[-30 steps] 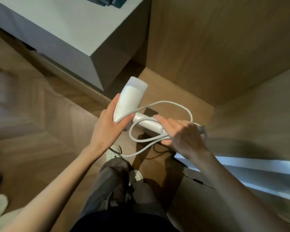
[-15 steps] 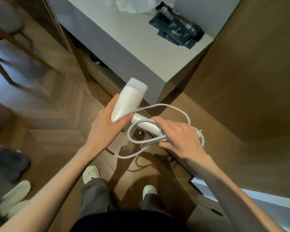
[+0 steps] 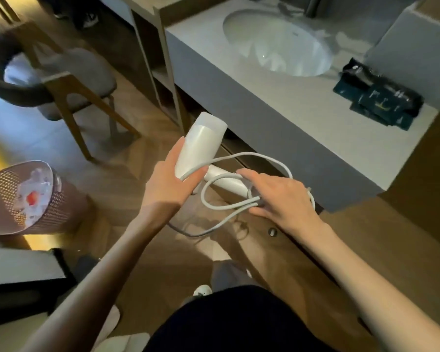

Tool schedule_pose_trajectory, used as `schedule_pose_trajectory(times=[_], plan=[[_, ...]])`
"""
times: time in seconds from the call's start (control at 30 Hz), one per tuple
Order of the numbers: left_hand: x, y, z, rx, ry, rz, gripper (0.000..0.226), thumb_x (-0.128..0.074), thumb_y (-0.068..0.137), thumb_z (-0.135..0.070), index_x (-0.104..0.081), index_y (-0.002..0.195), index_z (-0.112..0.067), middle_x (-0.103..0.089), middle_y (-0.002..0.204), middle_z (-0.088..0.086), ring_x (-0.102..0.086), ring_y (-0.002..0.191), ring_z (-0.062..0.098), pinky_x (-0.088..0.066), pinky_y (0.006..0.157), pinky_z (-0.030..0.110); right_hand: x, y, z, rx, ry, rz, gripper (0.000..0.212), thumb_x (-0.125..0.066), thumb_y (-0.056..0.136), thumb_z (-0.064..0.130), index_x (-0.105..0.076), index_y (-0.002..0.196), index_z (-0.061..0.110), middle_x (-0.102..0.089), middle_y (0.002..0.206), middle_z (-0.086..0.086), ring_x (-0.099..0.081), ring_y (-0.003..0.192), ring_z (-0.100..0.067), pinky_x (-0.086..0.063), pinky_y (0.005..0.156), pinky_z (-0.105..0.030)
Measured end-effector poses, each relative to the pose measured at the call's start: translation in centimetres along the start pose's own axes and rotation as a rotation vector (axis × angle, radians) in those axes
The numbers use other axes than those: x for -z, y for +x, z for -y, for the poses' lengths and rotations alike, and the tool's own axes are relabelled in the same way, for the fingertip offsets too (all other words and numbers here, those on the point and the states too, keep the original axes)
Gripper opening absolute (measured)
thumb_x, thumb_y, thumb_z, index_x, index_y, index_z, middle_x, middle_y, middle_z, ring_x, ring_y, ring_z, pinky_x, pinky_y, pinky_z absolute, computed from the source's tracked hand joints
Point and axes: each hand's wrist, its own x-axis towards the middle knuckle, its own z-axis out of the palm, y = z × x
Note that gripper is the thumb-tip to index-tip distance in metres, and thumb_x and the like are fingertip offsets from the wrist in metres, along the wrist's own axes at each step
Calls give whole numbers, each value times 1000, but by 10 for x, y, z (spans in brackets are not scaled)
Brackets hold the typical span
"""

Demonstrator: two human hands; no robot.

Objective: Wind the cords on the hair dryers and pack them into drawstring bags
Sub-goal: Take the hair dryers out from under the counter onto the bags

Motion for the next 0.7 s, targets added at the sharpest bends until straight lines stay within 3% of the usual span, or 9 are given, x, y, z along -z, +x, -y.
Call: schedule_pose_trajectory(times=[0.1, 0.17, 0.3, 0.5, 0.7], plan=[[31, 36, 24, 18, -35, -29, 77, -65, 79, -59, -26, 142, -40, -49, 114, -32, -54, 105, -8, -47, 85, 15, -12, 54, 4, 41, -9, 5, 80, -86, 64, 30, -43, 130, 22, -65, 83, 1, -65, 71, -20, -55, 57, -34], [49, 63, 35, 34, -10, -50, 75, -63, 81, -57, -25, 143, -40, -47, 109, -33, -51, 99, -13, -45, 80, 11, -21, 92, 4, 58, -13, 6, 80, -87, 62, 29, -45, 129, 20, -65, 81, 2, -64, 69, -20, -52, 54, -29], [85, 131, 57, 18, 60, -72, 74, -61, 83, -55, -23, 145, -39, -45, 120, -22, -49, 101, -3, -45, 84, 22, -42, 175, -1, 89, -20, 13, 79, -88, 60, 30, -48, 127, 20, -66, 81, 2, -64, 67, -19, -53, 53, -30], [145, 241, 70, 16, 44, -96, 72, -63, 83, -52, -30, 144, -34, -51, 122, -20, -52, 101, -10, -46, 81, 15, -50, 306, -16, 129, 8, -3, 69, -86, 64, 26, -54, 125, 16, -67, 78, -2, -65, 64, -21, -56, 57, -31], [195, 334, 77, 65, 47, -200, 65, -65, 85, -41, -35, 142, -32, -42, 100, -33, -39, 85, -35, -36, 62, -3, -49, 418, -24, 150, -34, -33, 68, -87, 60, 28, -58, 120, 15, -66, 74, -1, -64, 60, -20, -52, 51, -28]])
